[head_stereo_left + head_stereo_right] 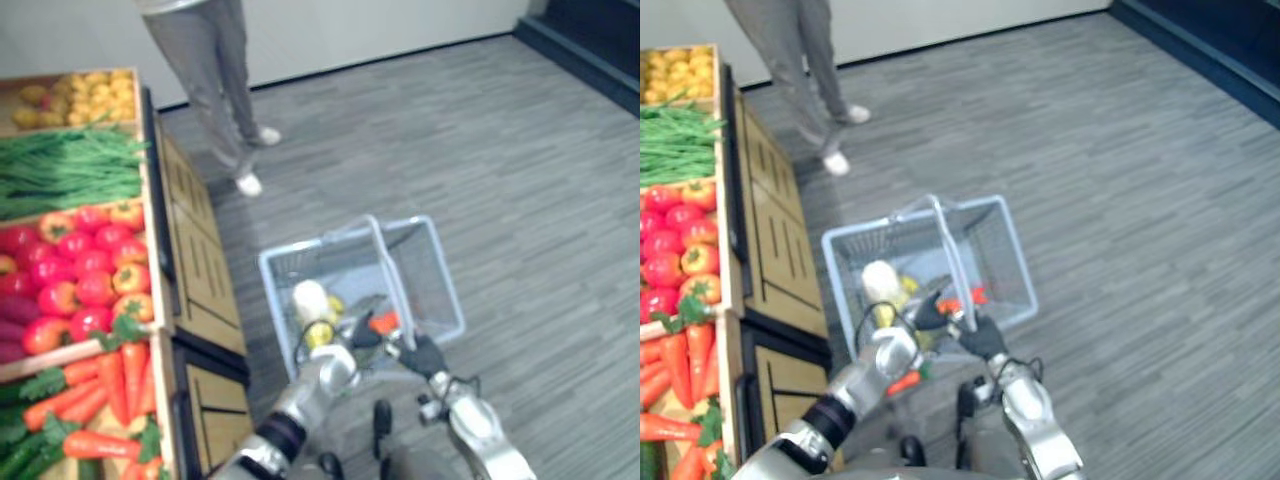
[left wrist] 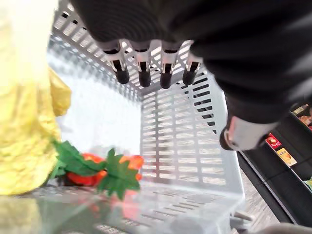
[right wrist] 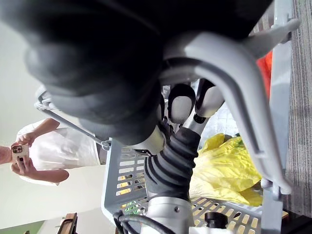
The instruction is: Pick vegetable in the basket
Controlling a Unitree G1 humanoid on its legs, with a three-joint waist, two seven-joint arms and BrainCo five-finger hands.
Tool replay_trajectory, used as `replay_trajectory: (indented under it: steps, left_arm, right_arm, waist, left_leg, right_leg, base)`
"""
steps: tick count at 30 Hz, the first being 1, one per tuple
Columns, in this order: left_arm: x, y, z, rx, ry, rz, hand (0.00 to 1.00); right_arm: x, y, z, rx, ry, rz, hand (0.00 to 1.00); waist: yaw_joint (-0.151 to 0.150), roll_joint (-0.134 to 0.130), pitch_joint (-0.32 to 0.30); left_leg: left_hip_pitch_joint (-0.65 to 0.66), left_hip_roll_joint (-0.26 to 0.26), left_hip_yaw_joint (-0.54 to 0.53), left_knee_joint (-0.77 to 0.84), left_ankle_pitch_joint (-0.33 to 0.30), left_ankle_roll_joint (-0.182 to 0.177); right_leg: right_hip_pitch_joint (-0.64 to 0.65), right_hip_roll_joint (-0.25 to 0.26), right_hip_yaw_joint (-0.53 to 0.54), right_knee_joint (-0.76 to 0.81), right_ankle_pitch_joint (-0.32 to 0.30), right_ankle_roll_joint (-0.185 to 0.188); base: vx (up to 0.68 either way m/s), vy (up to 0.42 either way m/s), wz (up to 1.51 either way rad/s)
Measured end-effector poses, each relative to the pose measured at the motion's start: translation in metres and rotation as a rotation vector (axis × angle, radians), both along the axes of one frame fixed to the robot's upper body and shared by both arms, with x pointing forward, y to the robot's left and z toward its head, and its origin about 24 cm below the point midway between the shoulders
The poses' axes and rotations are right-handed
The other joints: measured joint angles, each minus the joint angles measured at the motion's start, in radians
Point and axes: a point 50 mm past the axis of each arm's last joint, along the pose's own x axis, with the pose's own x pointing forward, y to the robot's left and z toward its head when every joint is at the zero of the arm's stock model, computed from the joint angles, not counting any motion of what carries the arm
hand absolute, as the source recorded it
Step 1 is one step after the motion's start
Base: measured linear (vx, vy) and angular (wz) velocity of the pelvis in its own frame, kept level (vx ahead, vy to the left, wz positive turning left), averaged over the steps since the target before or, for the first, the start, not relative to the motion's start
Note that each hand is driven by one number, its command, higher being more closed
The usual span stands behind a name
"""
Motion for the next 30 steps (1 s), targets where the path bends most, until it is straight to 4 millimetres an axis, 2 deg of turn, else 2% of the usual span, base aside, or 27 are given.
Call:
replay_trajectory:
  steps: [7,10,12,14,17,22,25,27,28,29,30]
  left_arm:
    - [-0.009,0.025,0.006,-0.075,-0.037,0.118,0.0]
    - [-0.022,0.037,0.004,-0.167,-0.018,0.211,0.0]
    - [-0.028,0.052,0.001,-0.22,0.0,0.302,0.0]
    - [-0.042,0.078,-0.01,-0.272,0.037,0.447,0.0]
    - [-0.058,0.102,-0.022,-0.315,0.088,0.563,0.0]
    - [-0.068,0.108,-0.032,-0.467,0.155,0.68,0.0]
    - [-0.075,0.118,-0.045,-0.473,0.199,0.766,0.0]
    - [-0.089,0.133,-0.07,-0.433,0.304,0.867,0.0]
    - [-0.092,0.135,-0.074,-0.427,0.32,0.879,0.0]
    - [-0.099,0.14,-0.083,-0.411,0.363,0.913,0.0]
    - [-0.115,0.147,-0.098,-0.407,0.452,0.984,0.0]
  right_arm:
    - [-0.014,-0.034,-0.016,-0.045,0.072,-0.177,1.0]
    - [-0.018,-0.046,-0.035,-0.078,0.15,-0.27,1.0]
    - [-0.022,-0.059,-0.047,-0.083,0.206,-0.363,1.0]
    - [-0.03,-0.08,-0.066,-0.102,0.294,-0.498,1.0]
    - [-0.047,-0.103,-0.089,-0.169,0.412,-0.625,1.0]
    - [-0.079,-0.131,-0.122,-0.23,0.617,-0.823,1.0]
    - [-0.091,-0.137,-0.134,-0.25,0.722,-0.906,1.0]
    - [-0.105,-0.141,-0.142,-0.255,0.789,-0.958,1.0]
    - [-0.106,-0.141,-0.142,-0.256,0.794,-0.96,1.0]
    - [-0.109,-0.141,-0.144,-0.257,0.808,-0.961,1.0]
    - [-0.112,-0.14,-0.146,-0.257,0.826,-0.958,1.0]
  waist:
    - [0.002,0.002,0.001]
    - [0.002,0.007,0.004]
    - [0.005,0.011,0.005]
    - [0.005,0.017,0.005]
    - [0.006,0.019,0.005]
    - [0.006,0.036,-0.003]
    - [0.008,0.04,-0.006]
    - [0.009,0.039,-0.009]
    - [0.009,0.039,-0.01]
    - [0.009,0.036,-0.012]
    - [0.01,0.033,-0.019]
  left_leg:
    - [0.033,-0.011,-0.027,-0.021,0.008,0.013]
    - [0.069,-0.013,-0.03,-0.038,0.009,0.014]
    - [0.072,-0.013,-0.03,-0.037,0.006,0.009]
    - [0.075,-0.01,-0.026,-0.038,0.005,0.008]
    - [0.096,-0.003,-0.026,-0.039,0.002,0.004]
    - [0.101,0.001,-0.061,-0.037,0.002,0.003]
    - [0.099,0.0,-0.068,-0.037,0.003,0.003]
    - [0.099,-0.005,-0.072,-0.039,0.001,0.0]
    - [0.099,-0.005,-0.072,-0.039,0.001,0.0]
    - [0.099,-0.005,-0.069,-0.04,0.001,-0.001]
    - [0.101,-0.005,-0.058,-0.043,0.0,-0.002]
  right_leg:
    - [0.04,-0.013,-0.027,-0.006,-0.003,0.003]
    - [0.072,-0.014,-0.034,-0.006,-0.014,0.011]
    - [0.076,-0.015,-0.036,-0.006,-0.015,0.011]
    - [0.076,-0.013,-0.034,-0.006,-0.016,0.009]
    - [0.096,-0.007,-0.036,-0.005,-0.031,0.01]
    - [0.095,-0.012,-0.07,0.045,-0.06,0.014]
    - [0.088,-0.018,-0.077,0.06,-0.068,0.016]
    - [0.092,-0.022,-0.08,0.052,-0.068,0.017]
    - [0.093,-0.022,-0.08,0.049,-0.068,0.017]
    - [0.098,-0.021,-0.078,0.038,-0.065,0.021]
    - [0.11,-0.016,-0.071,0.009,-0.053,0.035]
  base:
    - [0.0,0.136,0.13]
    - [0.0,0.09,0.06]
    - [0.0,0.064,0.02]
    - [0.02,0.062,-0.04]
    - [0.04,0.044,-0.01]
    - [0.03,0.053,0.19]
    - [0.02,0.067,0.11]
    - [-0.01,0.057,0.05]
    - [-0.01,0.053,-0.01]
    - [0.0,0.046,-0.1]
    - [0.01,0.043,-0.15]
